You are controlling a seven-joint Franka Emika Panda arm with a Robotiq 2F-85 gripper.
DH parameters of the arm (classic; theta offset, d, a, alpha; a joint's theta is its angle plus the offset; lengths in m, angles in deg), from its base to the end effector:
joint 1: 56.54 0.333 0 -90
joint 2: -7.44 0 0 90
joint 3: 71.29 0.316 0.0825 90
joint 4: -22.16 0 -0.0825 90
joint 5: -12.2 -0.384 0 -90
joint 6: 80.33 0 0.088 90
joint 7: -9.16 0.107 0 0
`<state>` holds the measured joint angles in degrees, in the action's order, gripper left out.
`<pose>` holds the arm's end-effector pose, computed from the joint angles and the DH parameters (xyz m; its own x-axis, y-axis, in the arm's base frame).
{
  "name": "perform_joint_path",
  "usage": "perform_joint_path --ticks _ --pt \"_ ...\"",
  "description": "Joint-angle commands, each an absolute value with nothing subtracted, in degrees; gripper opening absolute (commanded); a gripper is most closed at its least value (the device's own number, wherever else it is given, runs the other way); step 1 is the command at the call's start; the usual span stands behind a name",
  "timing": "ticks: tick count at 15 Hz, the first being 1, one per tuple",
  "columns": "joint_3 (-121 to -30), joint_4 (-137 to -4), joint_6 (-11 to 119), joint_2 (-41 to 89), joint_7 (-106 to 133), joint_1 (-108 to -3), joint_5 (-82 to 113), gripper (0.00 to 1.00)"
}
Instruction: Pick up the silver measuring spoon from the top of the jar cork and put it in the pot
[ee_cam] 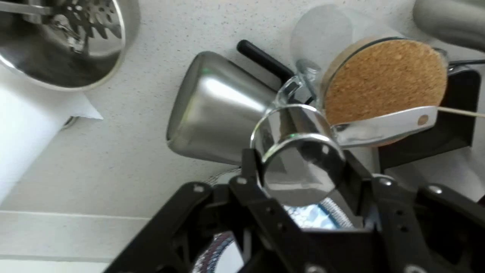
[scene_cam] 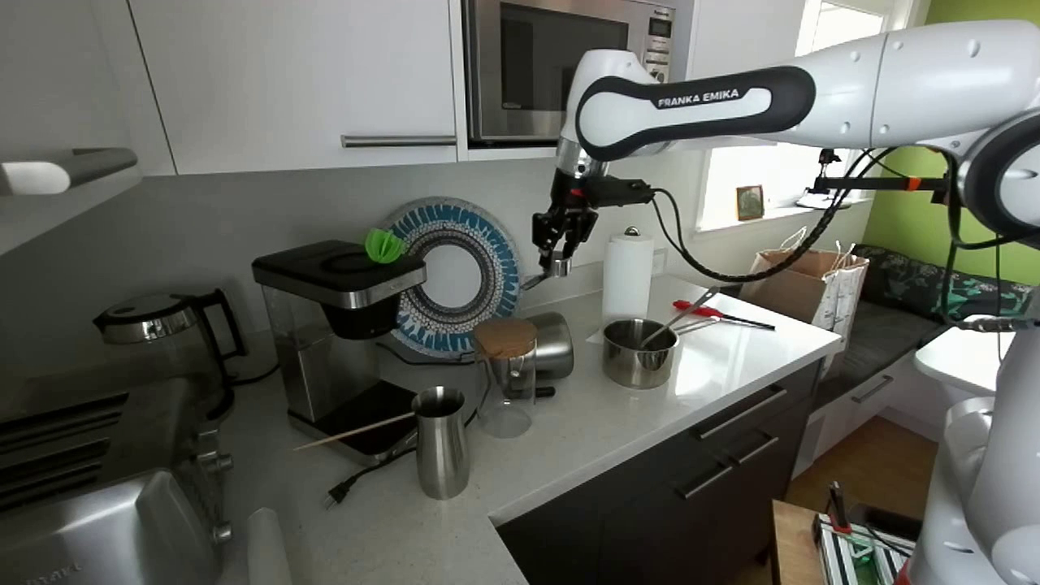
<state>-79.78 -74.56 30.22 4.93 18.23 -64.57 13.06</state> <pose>0.5479 -0.1655 0.6282 0.8650 -0.4173 0.2787 -0.4248 -0.9046 -0.0359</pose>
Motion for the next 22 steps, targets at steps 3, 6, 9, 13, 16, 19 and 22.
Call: perform_joint_path --ticks 3,6,9,13,16,19,22 --pt "-80.3 -88.8 31.4 -7.8 31.4 -68.7 28.1 0.30" --pt "-79.8 -97.0 34.0 -10.9 40.0 -72.0 35.5 0.30" --pt "-79.6 -102.0 33.0 -10.4 49.1 -74.7 39.7 0.30" --pt "-80.8 -104.8 34.2 -7.9 57.5 -76.6 43.3 0.30" --pt "-82.2 -103.7 35.3 -6.0 59.5 -77.0 43.6 0.30" --pt "-83.3 -102.4 36.7 -3.9 61.2 -78.0 45.2 0.30" --pt "-84.5 -101.3 38.1 -1.0 60.5 -77.5 43.1 0.30"
